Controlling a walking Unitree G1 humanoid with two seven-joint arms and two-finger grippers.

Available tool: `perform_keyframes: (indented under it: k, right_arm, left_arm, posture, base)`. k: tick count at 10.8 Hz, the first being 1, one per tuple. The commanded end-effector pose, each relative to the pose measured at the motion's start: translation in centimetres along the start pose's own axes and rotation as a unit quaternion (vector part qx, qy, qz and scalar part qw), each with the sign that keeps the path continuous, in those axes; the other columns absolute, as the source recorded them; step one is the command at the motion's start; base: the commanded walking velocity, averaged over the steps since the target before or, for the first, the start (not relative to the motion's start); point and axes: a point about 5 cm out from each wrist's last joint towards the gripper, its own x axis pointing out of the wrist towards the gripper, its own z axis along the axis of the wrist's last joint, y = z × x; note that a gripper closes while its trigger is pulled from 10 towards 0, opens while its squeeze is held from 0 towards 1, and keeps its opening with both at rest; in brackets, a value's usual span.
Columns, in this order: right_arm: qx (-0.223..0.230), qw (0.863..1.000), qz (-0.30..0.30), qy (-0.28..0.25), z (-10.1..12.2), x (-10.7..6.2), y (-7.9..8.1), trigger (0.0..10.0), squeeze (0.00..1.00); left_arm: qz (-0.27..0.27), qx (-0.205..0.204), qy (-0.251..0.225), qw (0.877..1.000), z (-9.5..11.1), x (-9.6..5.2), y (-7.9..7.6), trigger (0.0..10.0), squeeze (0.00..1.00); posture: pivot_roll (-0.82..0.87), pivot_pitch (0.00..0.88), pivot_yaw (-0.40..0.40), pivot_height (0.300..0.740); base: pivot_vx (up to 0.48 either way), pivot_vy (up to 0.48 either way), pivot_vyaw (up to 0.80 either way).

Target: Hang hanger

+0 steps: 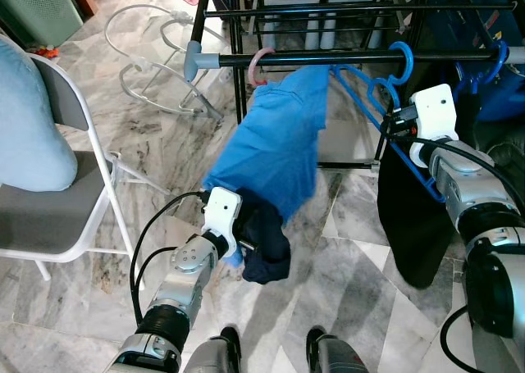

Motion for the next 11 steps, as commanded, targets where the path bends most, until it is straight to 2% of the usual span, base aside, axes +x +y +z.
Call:
perform_keyframes:
  k: [1, 8, 11]
  right_arm:
    - [0.001, 1.000, 0.005, -0.002, 0.4, 0.1, 0.0, 0.1, 0.00]
    - [0.008, 1.000, 0.002, -0.003, 0.6, 0.1, -0.4, 0.0, 0.00]
    - [0.023, 0.996, -0.024, -0.080, 2.2, -0.1, -0.6, 0.0, 0.00]
  left_arm:
    - [0.003, 0.002, 0.011, 1.000, -0.5, -0.2, 0.1, 10.0, 0.00]
    - [0.001, 0.008, 0.017, 1.000, -0.4, 0.0, 0.1, 10.0, 0.00]
    - [0.009, 0.020, 0.014, 1.000, -0.3, 0.1, 0.2, 10.0, 0.00]
  posture:
    - [-0.06, 0.239, 0.067, 0.740]
    - [-0.06, 0.233, 0.073, 0.740]
    - [-0.06, 0.221, 0.078, 0.740]
  base:
    - [0.000, 0.000, 0.00]
    - [0.000, 0.000, 0.00]
    - [0.000, 0.000, 0.00]
